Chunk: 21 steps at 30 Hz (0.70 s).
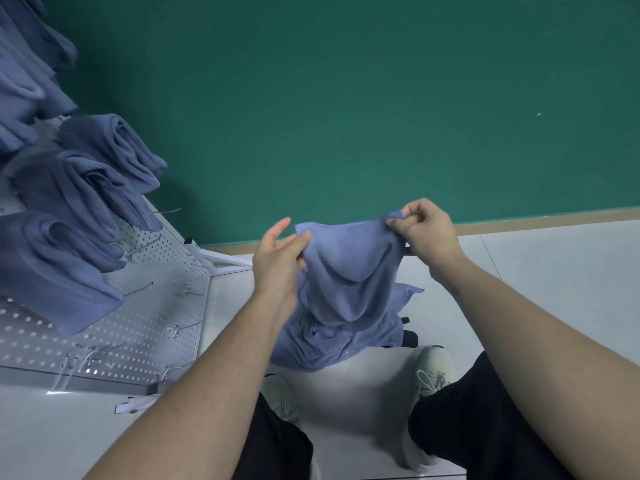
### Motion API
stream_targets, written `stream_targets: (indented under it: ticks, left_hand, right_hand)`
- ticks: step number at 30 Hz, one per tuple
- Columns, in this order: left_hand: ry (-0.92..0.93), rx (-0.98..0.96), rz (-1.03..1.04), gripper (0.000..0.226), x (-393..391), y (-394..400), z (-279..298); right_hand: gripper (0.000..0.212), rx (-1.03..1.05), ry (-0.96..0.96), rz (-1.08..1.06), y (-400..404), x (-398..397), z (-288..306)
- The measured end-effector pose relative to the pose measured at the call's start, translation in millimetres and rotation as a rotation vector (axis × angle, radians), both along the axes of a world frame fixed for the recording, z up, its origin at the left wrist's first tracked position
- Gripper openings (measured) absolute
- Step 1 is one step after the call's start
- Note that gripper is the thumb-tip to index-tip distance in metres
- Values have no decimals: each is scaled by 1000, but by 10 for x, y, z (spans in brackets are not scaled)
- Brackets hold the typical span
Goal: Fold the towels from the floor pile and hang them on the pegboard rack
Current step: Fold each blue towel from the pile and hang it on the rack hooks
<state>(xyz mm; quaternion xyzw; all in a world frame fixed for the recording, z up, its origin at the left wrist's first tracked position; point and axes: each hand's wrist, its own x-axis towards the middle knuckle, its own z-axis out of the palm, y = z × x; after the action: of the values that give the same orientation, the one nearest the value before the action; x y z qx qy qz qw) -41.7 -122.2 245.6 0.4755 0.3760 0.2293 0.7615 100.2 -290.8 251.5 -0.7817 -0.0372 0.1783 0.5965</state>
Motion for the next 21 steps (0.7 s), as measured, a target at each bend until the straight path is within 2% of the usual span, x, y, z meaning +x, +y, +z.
stream_targets:
  ticks: [4,10,16,21]
  left_hand:
    - [-21,-86,9,15,64,-162,56]
    - [3,-171,-45,10,87,-223,24]
    - [35,-42,-9,5,92,-325,47]
    - [30,-32,-54,3,91,-371,66]
  right_hand:
    - [25,79,32,57,131,-138,23]
    - [18,140,132,186,189,-277,58]
    - [12,183,161,171,317,-428,79]
    - [16,201,189,177,402,-509,63]
